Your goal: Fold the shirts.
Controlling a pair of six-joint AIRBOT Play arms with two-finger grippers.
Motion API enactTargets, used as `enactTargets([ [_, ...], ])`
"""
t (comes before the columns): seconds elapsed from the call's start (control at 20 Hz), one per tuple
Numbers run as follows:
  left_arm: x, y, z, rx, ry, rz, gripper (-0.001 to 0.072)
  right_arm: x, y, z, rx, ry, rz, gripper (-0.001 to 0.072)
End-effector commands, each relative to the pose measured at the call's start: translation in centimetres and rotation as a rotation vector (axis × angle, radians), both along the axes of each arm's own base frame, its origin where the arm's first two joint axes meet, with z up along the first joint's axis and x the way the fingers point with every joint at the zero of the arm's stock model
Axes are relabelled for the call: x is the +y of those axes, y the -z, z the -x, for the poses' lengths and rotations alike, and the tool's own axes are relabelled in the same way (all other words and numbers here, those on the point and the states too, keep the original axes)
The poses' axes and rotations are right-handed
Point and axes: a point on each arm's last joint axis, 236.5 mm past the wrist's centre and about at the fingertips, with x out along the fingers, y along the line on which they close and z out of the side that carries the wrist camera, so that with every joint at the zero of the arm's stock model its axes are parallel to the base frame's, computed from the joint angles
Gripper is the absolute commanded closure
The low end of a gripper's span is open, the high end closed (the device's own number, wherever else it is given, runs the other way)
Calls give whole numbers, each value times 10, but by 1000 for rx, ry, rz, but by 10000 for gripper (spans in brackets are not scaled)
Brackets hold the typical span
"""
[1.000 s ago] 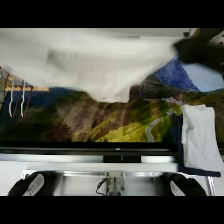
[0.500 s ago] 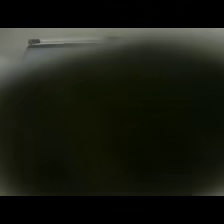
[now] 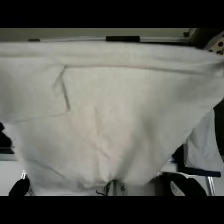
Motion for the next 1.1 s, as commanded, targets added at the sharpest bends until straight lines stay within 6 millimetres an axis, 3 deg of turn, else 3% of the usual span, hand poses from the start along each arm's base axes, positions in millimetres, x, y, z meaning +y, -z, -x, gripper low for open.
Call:
enactTargets([
  [0.0, -11, 155, -47, 394, 93, 131, 670, 24, 144, -51, 369, -32, -53, 637],
  [0.05, -17, 189, -64, 440, 108, 148, 670, 27, 178, -73, 391, -16, -75, 637],
  [0.15, -27, 240, -105, 474, 108, 156, 670, 32, 229, -119, 400, 33, -118, 637],
  [0.25, -29, 267, -154, 439, 86, 158, 669, 35, 260, -160, 351, 63, -150, 637],
  [0.45, -23, 287, -233, 323, 28, 154, 668, 38, 286, -208, 237, 80, -183, 637],
  [0.6, -19, 303, -265, 263, -8, 149, 668, 39, 294, -228, 177, 85, -197, 637],
  [0.7, -19, 322, -270, 283, -14, 149, 668, 39, 303, -231, 180, 96, -208, 636],
  [0.85, -26, 361, -257, 411, 15, 159, 668, 55, 326, -218, 281, 123, -304, 636],
  [0.95, -27, 367, -239, 485, 79, 108, 668, 55, 325, -204, 337, 107, -284, 636],
  [1.05, -21, 361, -205, 612, 140, 71, 668, 49, 313, -175, 415, 37, -192, 636],
])
